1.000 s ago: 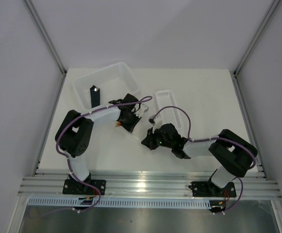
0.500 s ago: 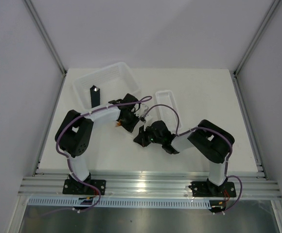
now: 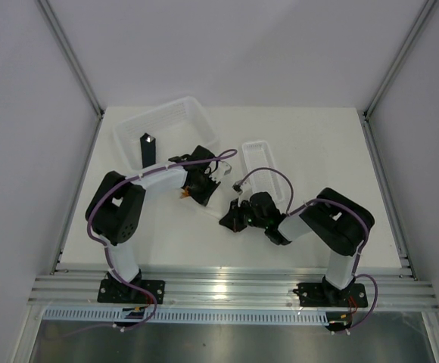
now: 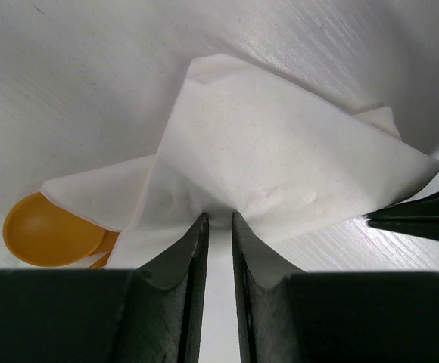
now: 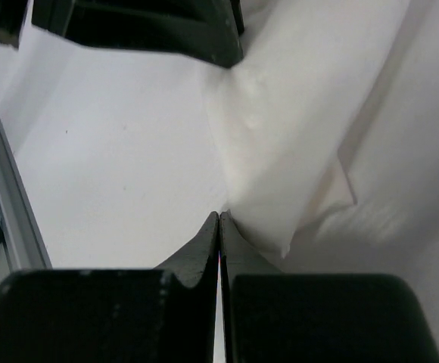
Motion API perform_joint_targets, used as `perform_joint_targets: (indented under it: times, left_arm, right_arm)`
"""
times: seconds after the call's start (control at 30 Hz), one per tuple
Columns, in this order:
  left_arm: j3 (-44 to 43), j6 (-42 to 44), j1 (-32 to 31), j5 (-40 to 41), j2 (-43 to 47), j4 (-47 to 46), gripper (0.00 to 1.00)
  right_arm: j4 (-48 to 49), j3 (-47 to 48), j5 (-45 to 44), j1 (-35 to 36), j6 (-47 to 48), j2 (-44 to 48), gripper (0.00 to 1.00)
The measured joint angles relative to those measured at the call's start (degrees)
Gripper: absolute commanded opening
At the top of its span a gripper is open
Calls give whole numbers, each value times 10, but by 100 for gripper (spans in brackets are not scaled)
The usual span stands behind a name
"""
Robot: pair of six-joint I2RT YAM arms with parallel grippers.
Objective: Place the utensils on the paper napkin and roll it up
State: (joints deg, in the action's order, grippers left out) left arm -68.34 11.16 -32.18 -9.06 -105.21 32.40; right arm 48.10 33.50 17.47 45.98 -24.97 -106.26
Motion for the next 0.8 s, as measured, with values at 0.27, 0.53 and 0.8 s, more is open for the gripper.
perform_joint_targets:
  times: [0.27,0.53,0.8]
  left_arm:
    - [0,5,0,-2,0,-1,21]
    - [0,6,1,-3,0,-1,21]
    - [0,3,9,-9,0,-2,21]
  right_arm:
    - [-29,-25,17,10,4,64,0]
    - [31,52,26,3,5,9,0]
    - [14,102,6,4,11,-62,0]
